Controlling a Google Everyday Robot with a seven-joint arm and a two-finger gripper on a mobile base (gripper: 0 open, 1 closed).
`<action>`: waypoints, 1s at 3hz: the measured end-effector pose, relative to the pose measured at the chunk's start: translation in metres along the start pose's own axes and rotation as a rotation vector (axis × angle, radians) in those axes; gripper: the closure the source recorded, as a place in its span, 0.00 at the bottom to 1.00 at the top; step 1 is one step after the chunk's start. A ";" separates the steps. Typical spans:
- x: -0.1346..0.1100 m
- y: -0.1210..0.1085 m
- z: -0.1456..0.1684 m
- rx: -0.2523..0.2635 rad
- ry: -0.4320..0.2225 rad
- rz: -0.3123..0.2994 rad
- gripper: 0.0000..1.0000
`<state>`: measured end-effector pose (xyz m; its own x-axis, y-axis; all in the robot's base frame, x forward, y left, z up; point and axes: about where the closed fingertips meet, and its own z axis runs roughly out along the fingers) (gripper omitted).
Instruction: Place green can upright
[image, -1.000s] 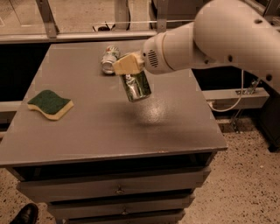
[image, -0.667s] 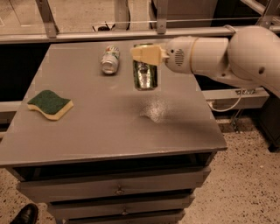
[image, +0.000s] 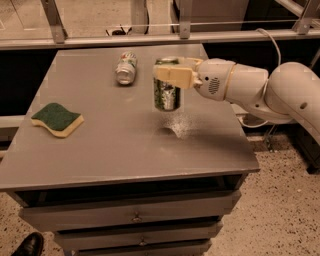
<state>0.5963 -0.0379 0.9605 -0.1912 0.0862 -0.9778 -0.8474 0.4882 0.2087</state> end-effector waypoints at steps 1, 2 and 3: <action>-0.002 -0.001 -0.008 0.020 -0.008 0.000 1.00; 0.003 0.008 -0.015 -0.017 -0.081 -0.065 1.00; 0.014 0.024 -0.018 -0.071 -0.141 -0.187 1.00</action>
Offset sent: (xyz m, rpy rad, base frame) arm -0.0329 -0.0131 -0.0039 0.0742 -0.2391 0.0245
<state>0.5648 -0.0409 0.9523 0.0391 0.1233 -0.9916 -0.8952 0.4452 0.0201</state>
